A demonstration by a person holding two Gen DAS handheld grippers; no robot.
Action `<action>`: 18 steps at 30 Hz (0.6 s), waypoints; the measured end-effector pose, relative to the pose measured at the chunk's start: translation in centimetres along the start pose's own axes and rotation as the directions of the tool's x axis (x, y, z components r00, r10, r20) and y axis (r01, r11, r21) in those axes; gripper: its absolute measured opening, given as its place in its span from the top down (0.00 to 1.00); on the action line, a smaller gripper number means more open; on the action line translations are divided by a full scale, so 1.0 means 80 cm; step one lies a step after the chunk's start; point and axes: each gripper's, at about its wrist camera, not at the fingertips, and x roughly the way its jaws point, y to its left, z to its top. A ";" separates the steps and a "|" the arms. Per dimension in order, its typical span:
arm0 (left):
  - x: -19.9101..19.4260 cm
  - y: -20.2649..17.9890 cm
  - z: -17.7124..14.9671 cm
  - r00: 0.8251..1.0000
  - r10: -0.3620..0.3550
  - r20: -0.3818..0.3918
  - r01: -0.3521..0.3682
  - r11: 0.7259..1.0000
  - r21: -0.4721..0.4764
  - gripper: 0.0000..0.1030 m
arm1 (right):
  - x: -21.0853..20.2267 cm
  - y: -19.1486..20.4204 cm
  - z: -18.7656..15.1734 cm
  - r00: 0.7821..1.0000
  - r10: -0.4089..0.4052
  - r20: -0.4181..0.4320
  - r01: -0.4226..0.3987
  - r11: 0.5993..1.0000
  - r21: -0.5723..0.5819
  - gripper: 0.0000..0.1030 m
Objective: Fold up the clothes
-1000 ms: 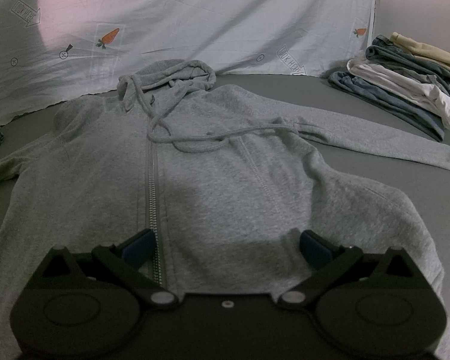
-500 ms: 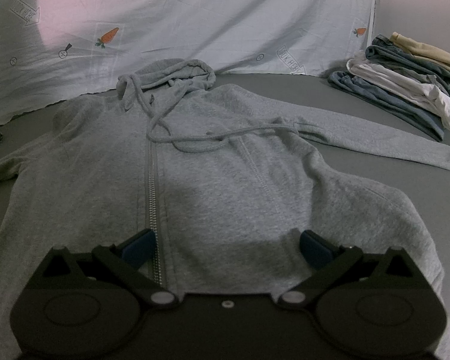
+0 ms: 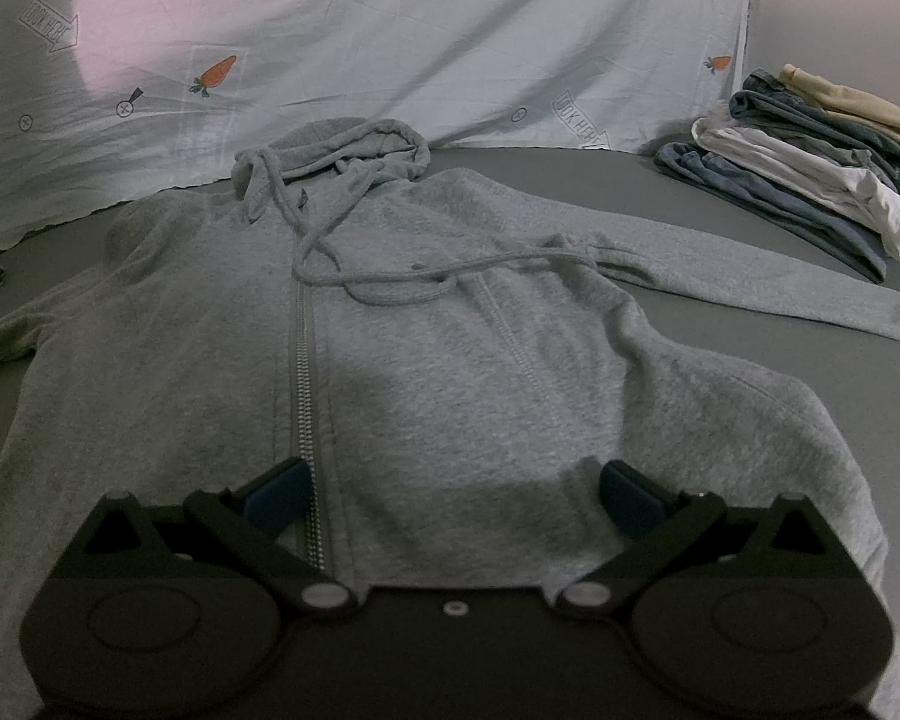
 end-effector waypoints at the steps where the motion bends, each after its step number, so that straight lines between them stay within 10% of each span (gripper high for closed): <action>1: -0.006 0.001 -0.001 1.000 0.021 0.018 -0.021 1.000 0.004 0.29 | 0.000 0.000 0.000 1.000 0.000 -0.002 0.000 1.000 0.001 0.00; 6: -0.046 -0.010 0.001 0.990 -0.028 0.137 0.029 1.000 -0.004 0.29 | 0.001 0.000 0.005 1.000 0.000 -0.024 0.000 1.000 0.007 0.00; 11: -0.090 -0.062 -0.003 0.938 -0.232 0.259 0.205 0.971 0.126 0.21 | 0.002 -0.002 0.010 0.999 0.005 -0.052 -0.005 1.000 0.009 0.00; 18: -0.123 -0.173 -0.039 0.857 -0.490 0.162 0.406 0.834 0.373 0.21 | 0.009 -0.008 0.026 0.989 0.041 -0.140 -0.042 0.999 -0.003 0.00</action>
